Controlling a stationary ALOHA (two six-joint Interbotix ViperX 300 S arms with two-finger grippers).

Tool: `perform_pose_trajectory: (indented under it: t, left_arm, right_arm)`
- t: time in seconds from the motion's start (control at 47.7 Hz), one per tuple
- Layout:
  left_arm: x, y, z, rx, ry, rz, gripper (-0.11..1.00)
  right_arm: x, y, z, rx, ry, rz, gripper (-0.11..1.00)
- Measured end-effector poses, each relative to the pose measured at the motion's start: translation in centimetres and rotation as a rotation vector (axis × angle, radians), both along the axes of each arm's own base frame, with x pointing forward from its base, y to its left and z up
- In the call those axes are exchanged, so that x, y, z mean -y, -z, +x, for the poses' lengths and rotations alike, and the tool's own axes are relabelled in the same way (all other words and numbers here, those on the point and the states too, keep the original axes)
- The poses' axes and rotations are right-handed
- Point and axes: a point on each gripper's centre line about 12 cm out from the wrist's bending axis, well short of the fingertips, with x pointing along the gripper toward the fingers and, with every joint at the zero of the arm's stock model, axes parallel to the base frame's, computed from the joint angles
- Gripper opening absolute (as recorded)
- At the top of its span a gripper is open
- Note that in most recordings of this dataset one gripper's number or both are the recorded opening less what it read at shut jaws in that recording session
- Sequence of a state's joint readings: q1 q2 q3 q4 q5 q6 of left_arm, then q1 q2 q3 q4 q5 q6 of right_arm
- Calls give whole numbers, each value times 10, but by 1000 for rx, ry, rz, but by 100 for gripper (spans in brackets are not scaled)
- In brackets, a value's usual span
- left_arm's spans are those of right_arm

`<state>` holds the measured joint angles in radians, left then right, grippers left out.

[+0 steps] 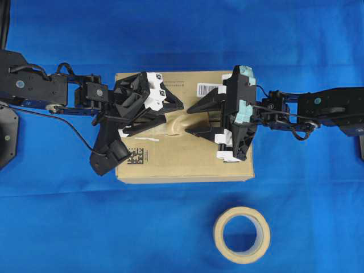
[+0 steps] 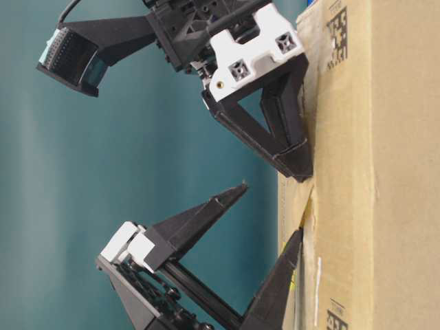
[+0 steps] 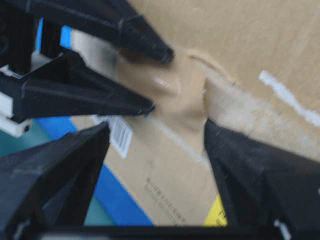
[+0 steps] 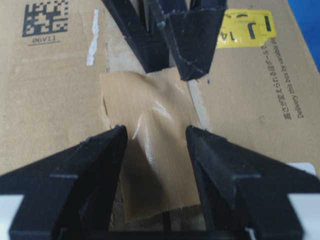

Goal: Apply tape along the seams of the closed cardboard box to seal it securely.
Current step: 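Release the strip with the left gripper and lift both grippers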

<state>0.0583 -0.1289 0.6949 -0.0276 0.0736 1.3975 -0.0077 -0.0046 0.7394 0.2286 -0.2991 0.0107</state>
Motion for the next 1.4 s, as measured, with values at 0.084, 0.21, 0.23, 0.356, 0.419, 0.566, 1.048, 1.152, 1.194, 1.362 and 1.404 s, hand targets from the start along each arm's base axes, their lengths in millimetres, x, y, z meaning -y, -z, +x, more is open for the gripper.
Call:
perform_pose_trajectory:
  t: [0.084,0.21,0.23,0.356,0.419,0.566,1.048,1.152,1.194,1.362,1.404]
  left_arm:
    - [-1,-1,1,-9,0,3,68]
    - [-3,-3,1,-28,0,8,68]
    - [-3,-3,1,-34,-1,9,68]
    - [-5,-5,2,-63,7,20,68]
    - [-5,-6,2,-76,18,35,68]
    - [-5,-8,2,-97,34,50,68]
    - [-7,-5,-2,-155,33,47,68]
    - [-7,-6,-2,-154,32,47,68]
    - [-8,-7,-3,-149,30,47,68]
    - [-10,-16,-3,-108,11,36,68]
    - [-10,-17,-4,-88,6,31,68]
  right_arm:
    - [0,0,0,-1,1,1,57]
    - [0,0,0,-6,0,2,58]
    - [0,1,0,-7,-1,1,58]
    - [0,1,-1,-10,-2,1,58]
    - [0,1,-1,-10,-1,3,58]
    - [0,2,-1,-14,-1,3,57]
    - [0,3,-2,-17,-1,3,57]
    - [0,3,-2,-17,-1,3,57]
    - [0,3,-2,-17,-1,3,57]
    - [0,1,-3,-14,-3,-1,58]
    - [0,-4,-4,-2,-4,-2,57]
